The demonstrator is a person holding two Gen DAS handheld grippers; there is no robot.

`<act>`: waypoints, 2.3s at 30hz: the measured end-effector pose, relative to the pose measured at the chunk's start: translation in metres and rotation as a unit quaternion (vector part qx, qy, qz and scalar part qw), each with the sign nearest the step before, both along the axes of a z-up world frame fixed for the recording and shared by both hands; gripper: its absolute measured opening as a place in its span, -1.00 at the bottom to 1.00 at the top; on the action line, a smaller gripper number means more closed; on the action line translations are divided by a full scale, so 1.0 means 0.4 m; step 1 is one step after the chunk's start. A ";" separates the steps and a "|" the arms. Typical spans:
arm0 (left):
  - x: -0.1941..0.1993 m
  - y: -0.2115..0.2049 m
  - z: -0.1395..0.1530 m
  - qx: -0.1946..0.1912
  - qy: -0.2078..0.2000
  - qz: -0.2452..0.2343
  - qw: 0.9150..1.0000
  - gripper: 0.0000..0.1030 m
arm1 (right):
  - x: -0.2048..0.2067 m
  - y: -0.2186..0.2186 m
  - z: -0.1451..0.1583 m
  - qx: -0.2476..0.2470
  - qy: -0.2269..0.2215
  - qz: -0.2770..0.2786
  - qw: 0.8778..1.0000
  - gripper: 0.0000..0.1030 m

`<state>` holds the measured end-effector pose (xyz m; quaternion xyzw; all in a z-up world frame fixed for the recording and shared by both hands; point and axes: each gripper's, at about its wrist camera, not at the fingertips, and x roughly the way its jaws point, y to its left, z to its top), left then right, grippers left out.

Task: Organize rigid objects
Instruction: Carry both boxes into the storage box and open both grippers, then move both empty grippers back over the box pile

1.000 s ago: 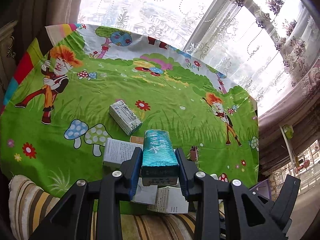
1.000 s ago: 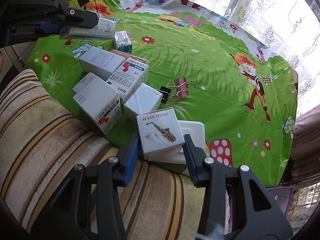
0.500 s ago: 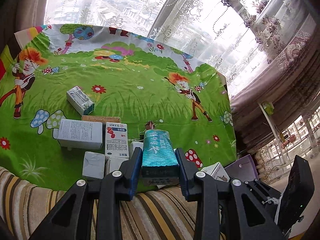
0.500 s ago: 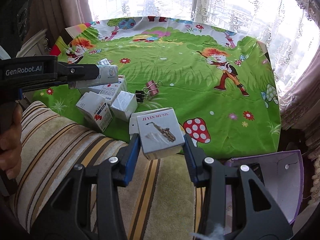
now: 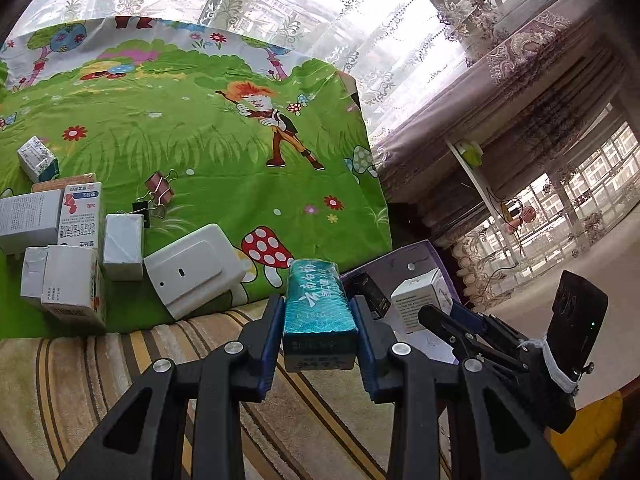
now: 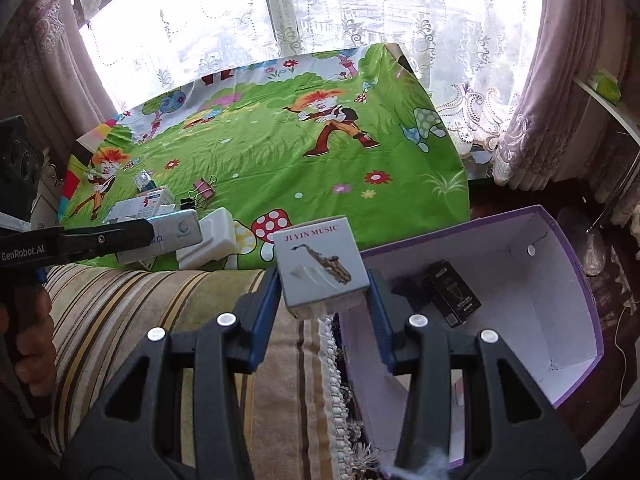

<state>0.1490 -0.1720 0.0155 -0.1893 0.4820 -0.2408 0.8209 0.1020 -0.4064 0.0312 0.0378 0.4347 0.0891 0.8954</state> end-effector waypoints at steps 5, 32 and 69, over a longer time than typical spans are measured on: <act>-0.015 -0.110 -0.024 -0.012 0.025 -0.056 0.998 -0.32 | -0.017 -0.089 -0.015 0.010 0.003 -0.034 0.999 -0.07; 0.013 -0.268 -0.103 -0.018 0.088 -0.111 0.990 0.20 | -0.048 -0.234 -0.077 0.042 0.016 -0.092 0.995 0.40; -0.030 0.345 0.086 0.154 -0.085 0.094 0.980 0.63 | 0.045 0.160 0.078 -0.047 -0.054 0.044 0.996 0.96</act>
